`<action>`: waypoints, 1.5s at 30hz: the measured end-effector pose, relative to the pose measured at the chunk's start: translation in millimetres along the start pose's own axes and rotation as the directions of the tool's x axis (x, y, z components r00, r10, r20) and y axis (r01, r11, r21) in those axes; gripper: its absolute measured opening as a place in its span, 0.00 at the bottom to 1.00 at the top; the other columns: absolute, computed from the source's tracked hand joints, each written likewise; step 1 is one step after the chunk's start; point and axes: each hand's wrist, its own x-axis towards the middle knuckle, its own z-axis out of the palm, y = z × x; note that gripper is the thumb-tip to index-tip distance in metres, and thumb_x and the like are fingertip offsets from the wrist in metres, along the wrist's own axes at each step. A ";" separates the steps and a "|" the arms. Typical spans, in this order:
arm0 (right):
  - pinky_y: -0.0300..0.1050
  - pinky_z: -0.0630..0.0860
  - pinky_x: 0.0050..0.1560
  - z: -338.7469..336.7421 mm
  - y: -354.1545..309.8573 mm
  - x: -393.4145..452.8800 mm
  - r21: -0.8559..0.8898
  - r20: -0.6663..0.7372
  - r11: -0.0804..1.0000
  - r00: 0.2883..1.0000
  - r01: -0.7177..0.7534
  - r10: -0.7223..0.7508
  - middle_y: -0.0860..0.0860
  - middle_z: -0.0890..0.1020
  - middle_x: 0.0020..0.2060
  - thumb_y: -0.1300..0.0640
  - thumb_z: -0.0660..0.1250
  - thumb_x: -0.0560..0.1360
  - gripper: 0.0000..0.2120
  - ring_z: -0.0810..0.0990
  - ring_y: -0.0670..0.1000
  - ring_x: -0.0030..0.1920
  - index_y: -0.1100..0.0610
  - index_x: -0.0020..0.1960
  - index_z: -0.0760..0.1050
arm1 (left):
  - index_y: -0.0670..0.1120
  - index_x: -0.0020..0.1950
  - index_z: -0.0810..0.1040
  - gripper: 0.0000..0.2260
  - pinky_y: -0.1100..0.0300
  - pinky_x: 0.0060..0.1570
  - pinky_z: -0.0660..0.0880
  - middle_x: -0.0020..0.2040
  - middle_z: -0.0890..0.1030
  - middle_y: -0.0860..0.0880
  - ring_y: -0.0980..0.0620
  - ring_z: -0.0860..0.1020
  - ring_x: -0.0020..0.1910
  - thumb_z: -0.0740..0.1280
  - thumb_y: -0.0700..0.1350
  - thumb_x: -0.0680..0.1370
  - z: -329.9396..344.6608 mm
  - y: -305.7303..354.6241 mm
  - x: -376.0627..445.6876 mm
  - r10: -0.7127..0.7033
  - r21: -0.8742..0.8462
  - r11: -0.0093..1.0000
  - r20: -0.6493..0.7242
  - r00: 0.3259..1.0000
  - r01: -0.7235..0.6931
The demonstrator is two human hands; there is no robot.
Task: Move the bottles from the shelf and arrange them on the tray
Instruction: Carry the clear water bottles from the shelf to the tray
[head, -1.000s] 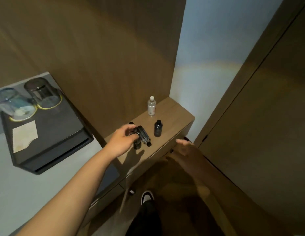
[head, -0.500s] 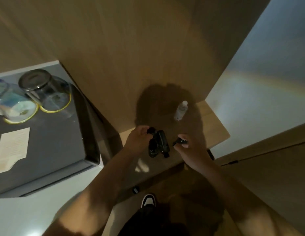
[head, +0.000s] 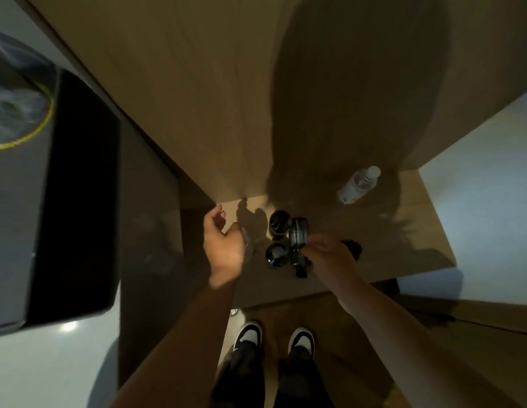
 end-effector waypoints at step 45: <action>0.46 0.81 0.48 -13.3 22.4 24.6 0.298 0.345 0.908 0.853 0.296 -0.391 0.51 0.84 0.50 0.53 0.77 0.64 0.25 0.84 0.50 0.50 0.50 0.59 0.74 | 0.45 0.62 0.75 0.28 0.54 0.55 0.76 0.62 0.79 0.44 0.47 0.77 0.62 0.71 0.61 0.69 6.2 47.0 1.9 0.252 -0.473 0.877 0.603 0.757 0.086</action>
